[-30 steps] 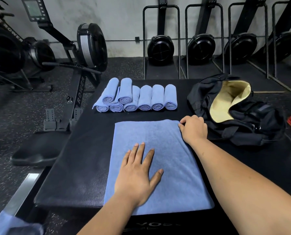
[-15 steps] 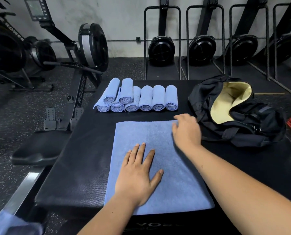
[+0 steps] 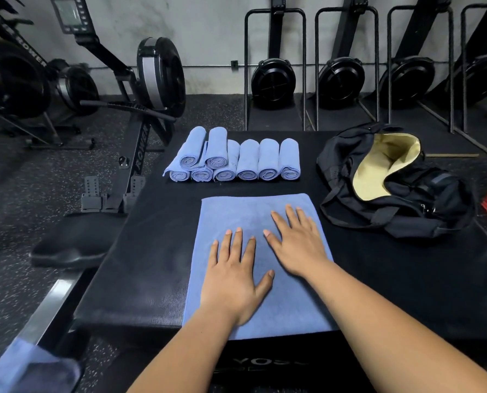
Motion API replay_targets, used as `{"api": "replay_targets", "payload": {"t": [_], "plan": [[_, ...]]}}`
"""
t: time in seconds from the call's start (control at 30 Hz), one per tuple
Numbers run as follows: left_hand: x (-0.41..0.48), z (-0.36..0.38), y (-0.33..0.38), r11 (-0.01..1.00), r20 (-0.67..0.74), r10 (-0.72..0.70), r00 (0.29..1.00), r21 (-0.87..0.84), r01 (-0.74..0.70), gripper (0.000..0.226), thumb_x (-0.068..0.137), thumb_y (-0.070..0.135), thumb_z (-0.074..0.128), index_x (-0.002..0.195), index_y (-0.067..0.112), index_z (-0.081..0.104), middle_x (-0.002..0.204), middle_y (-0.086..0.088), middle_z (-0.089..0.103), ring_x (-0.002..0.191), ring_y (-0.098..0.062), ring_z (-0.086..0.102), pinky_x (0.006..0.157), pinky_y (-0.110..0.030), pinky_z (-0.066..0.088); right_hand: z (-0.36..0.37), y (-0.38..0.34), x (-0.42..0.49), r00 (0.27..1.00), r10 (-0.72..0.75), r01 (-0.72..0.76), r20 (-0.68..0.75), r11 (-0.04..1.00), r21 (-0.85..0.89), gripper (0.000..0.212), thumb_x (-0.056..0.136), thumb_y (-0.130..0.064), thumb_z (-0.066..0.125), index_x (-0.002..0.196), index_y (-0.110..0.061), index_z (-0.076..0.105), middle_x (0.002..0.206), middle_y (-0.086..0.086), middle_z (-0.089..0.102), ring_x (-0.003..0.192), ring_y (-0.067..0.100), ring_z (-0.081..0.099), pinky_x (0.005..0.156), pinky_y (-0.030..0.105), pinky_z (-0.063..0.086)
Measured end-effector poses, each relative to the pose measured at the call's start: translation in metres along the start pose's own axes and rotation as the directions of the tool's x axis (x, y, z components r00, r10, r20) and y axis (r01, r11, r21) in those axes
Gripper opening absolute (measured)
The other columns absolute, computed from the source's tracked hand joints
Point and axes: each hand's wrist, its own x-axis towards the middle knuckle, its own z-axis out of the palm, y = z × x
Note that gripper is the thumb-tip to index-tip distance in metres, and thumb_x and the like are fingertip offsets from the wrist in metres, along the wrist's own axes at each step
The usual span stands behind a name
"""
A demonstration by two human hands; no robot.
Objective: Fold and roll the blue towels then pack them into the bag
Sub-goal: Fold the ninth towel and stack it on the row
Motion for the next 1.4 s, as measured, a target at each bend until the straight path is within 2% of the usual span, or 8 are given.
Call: {"api": "replay_targets", "payload": {"t": [0.33,0.53,0.67,0.77,0.87,1.03,1.2,1.4], "plan": [[0.002,-0.003,-0.006,1.000,0.062,0.009,0.998,-0.008,-0.009,0.088,0.095,0.071,0.008,0.169,0.023,0.005,0.176,-0.010,-0.013,0.161,-0.028,-0.018,0.129,-0.053,-0.005,0.009,0.027,-0.085,0.985,-0.157,0.154,-0.072,0.987,-0.039,0.080,0.097,-0.072,0.005,0.166,-0.035,0.019,0.176,-0.004,0.003,0.162,0.016,-0.002,0.131,0.039,0.005],[-0.018,-0.011,-0.015,0.961,-0.236,0.234,0.943,-0.092,-0.261,0.049,0.100,0.050,0.040,0.134,0.023,0.063,0.148,0.002,0.056,0.139,-0.025,0.048,0.115,-0.044,0.036,0.007,0.058,-0.117,0.939,-0.332,0.323,-0.088,0.940,-0.107,0.073,0.102,-0.074,0.016,0.163,-0.038,0.031,0.175,-0.005,0.011,0.161,0.017,0.008,0.129,0.040,0.014],[-0.040,-0.008,-0.049,0.963,-0.090,0.242,0.966,-0.098,-0.251,0.065,0.103,0.066,0.029,0.156,0.032,0.047,0.169,0.003,0.033,0.158,-0.021,0.025,0.127,-0.043,0.023,0.006,0.082,-0.130,0.950,-0.282,0.276,-0.136,0.959,-0.058,0.068,0.104,-0.071,0.022,0.162,-0.039,0.032,0.174,-0.008,0.014,0.161,0.013,0.003,0.130,0.041,0.009],[-0.060,-0.011,-0.077,0.963,-0.023,0.269,0.963,-0.031,-0.269,0.075,0.103,0.075,0.018,0.166,0.035,0.025,0.177,0.004,0.009,0.163,-0.017,-0.001,0.131,-0.043,0.010,0.008,0.087,-0.137,0.913,-0.323,0.339,-0.248,0.941,0.022,0.061,0.103,-0.065,0.039,0.152,-0.030,0.054,0.167,-0.007,0.036,0.158,0.015,0.023,0.127,0.044,0.023],[-0.080,-0.017,-0.091,0.944,-0.035,0.326,0.945,-0.035,-0.327,0.079,0.102,0.079,0.028,0.168,0.038,0.016,0.177,0.009,0.002,0.162,-0.013,-0.010,0.131,-0.044,0.009,0.015,0.090,-0.146,0.859,-0.400,0.446,-0.319,0.891,0.087,0.047,0.102,-0.058,0.054,0.140,-0.032,0.065,0.156,-0.012,0.051,0.150,0.011,0.038,0.119,0.046,0.037],[-0.099,-0.019,-0.092,0.915,-0.102,0.386,0.917,-0.081,-0.395,0.099,0.085,0.087,0.056,0.166,0.040,0.023,0.176,0.010,0.004,0.163,-0.020,-0.005,0.130,-0.052,0.015,0.017,0.088,-0.155,0.865,-0.374,0.447,-0.336,0.878,0.173,0.062,0.089,-0.073,0.065,0.137,-0.035,0.065,0.156,-0.017,0.048,0.151,0.007,0.033,0.122,0.041,0.035],[-0.100,-0.015,-0.097,0.896,-0.127,0.434,0.892,-0.044,-0.443,0.080,0.094,0.073,0.059,0.163,0.047,0.028,0.177,0.005,0.005,0.163,-0.027,0.000,0.128,-0.057,0.018,0.013,0.090,-0.157,0.864,-0.440,0.476,-0.246,0.873,0.110,0.087,0.075,-0.086,0.069,0.147,-0.040,0.056,0.162,-0.014,0.038,0.155,0.015,0.024,0.124,0.045,0.032],[-0.098,-0.009,-0.100,0.871,-0.230,0.354,0.906,-0.271,-0.409,0.049,0.099,0.051,0.064,0.147,0.040,0.058,0.170,0.007,0.030,0.162,-0.024,0.012,0.128,-0.053,0.023,0.012,0.087,-0.160,0.864,-0.356,0.458,-0.356,0.849,0.262,0.050,0.079,-0.060,0.083,0.125,-0.040,0.074,0.147,-0.021,0.054,0.146,0.013,0.038,0.115,0.037,0.042]]}}
